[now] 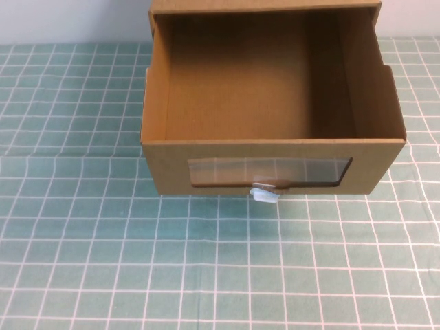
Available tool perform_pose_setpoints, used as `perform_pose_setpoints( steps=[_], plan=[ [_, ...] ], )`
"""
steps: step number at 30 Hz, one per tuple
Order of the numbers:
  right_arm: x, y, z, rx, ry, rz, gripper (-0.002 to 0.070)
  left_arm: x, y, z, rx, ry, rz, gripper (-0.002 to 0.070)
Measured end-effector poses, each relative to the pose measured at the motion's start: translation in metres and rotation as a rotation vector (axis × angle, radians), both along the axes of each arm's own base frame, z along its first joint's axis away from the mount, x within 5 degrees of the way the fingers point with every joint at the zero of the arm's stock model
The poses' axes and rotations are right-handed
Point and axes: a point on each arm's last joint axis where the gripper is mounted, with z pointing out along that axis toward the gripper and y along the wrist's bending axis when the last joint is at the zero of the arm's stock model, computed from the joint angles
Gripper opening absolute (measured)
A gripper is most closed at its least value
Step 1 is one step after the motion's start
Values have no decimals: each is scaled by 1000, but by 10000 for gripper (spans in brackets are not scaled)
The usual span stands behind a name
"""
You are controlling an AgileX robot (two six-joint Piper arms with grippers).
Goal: Open the shoe box
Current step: 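Pull the top drawer of the cardboard box fully open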
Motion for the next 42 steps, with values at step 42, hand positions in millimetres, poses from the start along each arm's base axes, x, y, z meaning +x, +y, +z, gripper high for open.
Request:
perform_pose_setpoints(
  steps=[42],
  plan=[
    [0,0,0,1,3,1,-13,37,8,-178,-15,30,290,-5]
  ],
)
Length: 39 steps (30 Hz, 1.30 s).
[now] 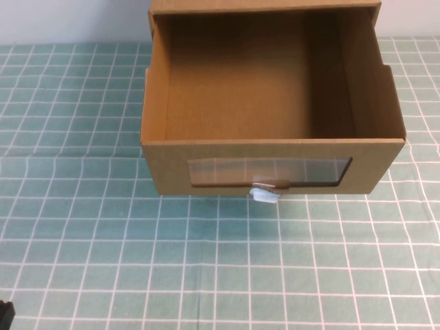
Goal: Open the shoe box
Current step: 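Pull the top drawer of the cardboard box fully open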
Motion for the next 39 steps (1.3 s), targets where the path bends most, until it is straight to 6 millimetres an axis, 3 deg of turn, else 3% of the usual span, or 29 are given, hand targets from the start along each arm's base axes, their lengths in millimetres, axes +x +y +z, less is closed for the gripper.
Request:
perform_pose_setpoints(
  steps=[16,23,30,35,39],
  plan=[
    [-1,-2,0,12,2,-7,-13,0,0,0,-4,1,0,-5],
    [-1,-29,2,95,-13,-258,-13,0,0,0,-4,0,0,-5],
    [-29,-67,13,316,-207,-588,-13,0,0,0,-4,0,0,-5],
    [-48,-58,9,607,-329,-615,-13,0,0,0,-4,0,0,-5],
    [-37,-47,-18,688,-343,-641,-14,0,0,0,-4,0,0,-5]
  ],
)
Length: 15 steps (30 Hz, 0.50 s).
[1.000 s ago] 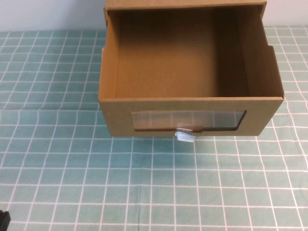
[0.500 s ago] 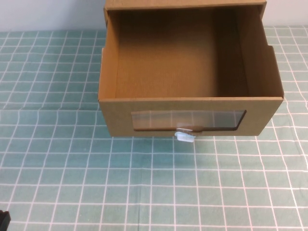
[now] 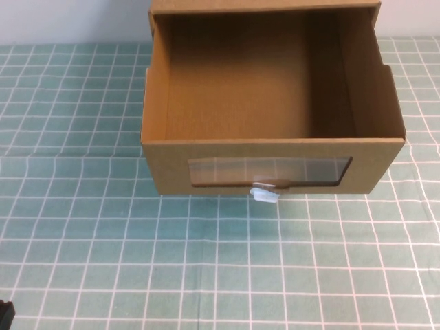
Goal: Open the shoe box
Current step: 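Pull the top drawer of the cardboard box fully open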
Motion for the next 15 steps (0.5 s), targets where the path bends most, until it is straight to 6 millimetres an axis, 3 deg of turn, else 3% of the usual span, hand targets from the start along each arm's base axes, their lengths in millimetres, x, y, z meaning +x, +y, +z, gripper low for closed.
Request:
perform_pose_setpoints(
  steps=[6,9,15],
  plan=[
    [31,7,-75,-161,72,-15,-14,0,0,0,0,0,0,-5],
    [38,10,-102,-201,77,-17,-13,0,0,0,0,0,0,-5],
    [40,5,-115,-179,109,-114,-13,0,0,0,0,0,0,-5]
  ],
)
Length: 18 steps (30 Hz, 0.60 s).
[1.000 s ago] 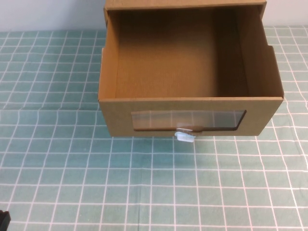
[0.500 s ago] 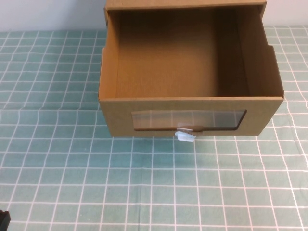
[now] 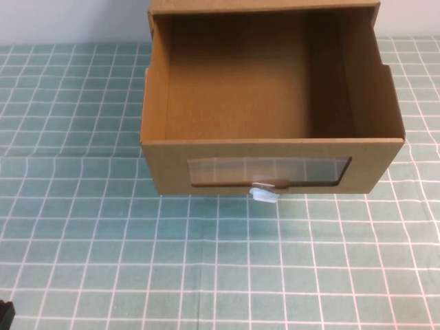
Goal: Open the shoe box
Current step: 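Pull the top drawer of the cardboard box fully open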
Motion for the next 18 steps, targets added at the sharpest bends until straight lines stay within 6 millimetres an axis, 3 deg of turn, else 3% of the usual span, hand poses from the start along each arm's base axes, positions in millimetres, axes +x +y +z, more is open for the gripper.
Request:
perform_pose_setpoints(
  steps=[8,18],
  plan=[
    [-2,-10,-7,-47,81,-171,-13,0,0,0,0,0,0,-5],
    [-4,-9,-14,-178,155,-168,-13,0,0,0,0,0,0,-5]
  ],
)
